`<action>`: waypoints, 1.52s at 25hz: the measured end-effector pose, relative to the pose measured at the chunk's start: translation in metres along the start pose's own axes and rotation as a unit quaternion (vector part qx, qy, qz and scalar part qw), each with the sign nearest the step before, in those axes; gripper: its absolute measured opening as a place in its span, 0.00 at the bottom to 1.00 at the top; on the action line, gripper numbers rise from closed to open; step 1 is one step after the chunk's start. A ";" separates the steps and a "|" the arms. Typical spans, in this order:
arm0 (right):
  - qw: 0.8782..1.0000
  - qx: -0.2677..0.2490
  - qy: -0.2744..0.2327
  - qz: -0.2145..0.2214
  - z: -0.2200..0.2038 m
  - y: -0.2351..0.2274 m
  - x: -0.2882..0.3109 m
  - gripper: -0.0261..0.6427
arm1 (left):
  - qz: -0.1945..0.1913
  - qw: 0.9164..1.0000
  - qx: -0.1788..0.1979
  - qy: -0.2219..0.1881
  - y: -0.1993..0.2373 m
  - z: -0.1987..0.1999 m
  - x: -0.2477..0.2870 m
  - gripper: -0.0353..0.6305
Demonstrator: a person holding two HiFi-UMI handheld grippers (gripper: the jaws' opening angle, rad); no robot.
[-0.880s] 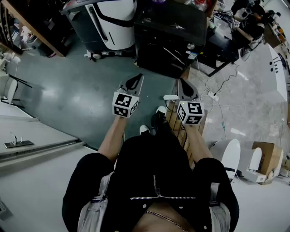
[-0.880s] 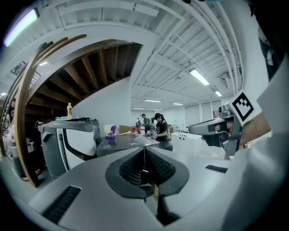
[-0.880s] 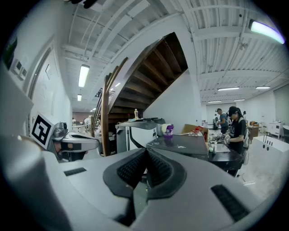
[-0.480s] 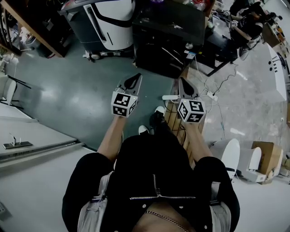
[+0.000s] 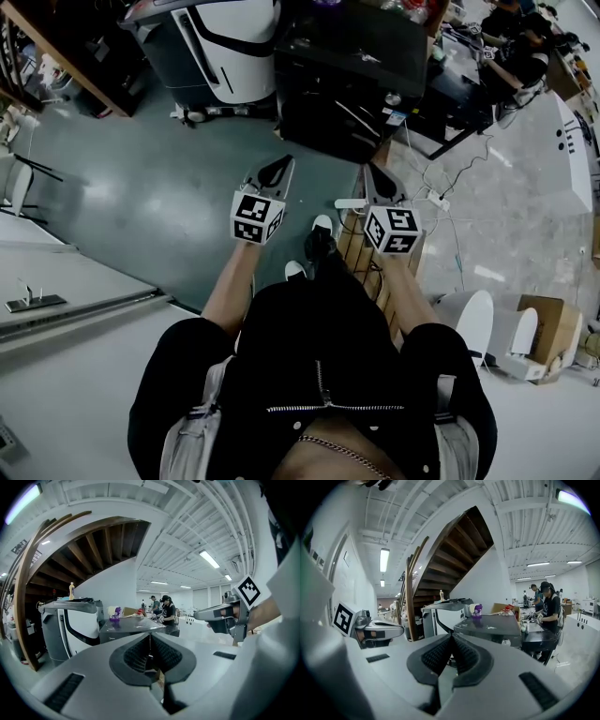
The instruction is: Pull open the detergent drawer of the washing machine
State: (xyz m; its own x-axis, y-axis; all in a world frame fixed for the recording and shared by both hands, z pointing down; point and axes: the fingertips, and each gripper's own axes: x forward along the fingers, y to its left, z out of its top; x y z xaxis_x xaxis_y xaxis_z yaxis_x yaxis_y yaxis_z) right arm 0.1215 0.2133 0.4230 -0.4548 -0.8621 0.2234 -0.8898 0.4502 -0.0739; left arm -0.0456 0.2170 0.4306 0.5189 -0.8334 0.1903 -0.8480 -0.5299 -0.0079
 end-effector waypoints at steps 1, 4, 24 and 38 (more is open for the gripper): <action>1.000 -0.001 0.002 0.001 0.000 -0.001 0.005 0.05 | 0.001 1.000 -0.001 0.002 0.003 -0.001 0.003 0.09; 1.000 0.000 0.008 0.003 0.000 -0.005 0.022 0.05 | 0.004 1.000 -0.003 0.007 0.015 -0.002 0.015 0.09; 1.000 0.015 0.013 0.021 0.049 -0.093 0.174 0.05 | 0.009 0.999 -0.008 0.033 0.091 0.027 0.164 0.09; 0.998 0.007 0.008 0.061 0.073 -0.148 0.246 0.05 | 0.049 0.998 -0.027 0.033 0.121 0.039 0.237 0.09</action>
State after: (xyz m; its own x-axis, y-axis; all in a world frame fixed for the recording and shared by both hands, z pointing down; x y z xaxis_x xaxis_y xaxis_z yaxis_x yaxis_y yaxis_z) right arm 0.1389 -0.0819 0.4183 -0.5597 -0.7970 0.2269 -0.8281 0.5486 -0.1157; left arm -0.0209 -0.0503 0.4364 0.4263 -0.8680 0.2546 -0.9001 -0.4351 0.0236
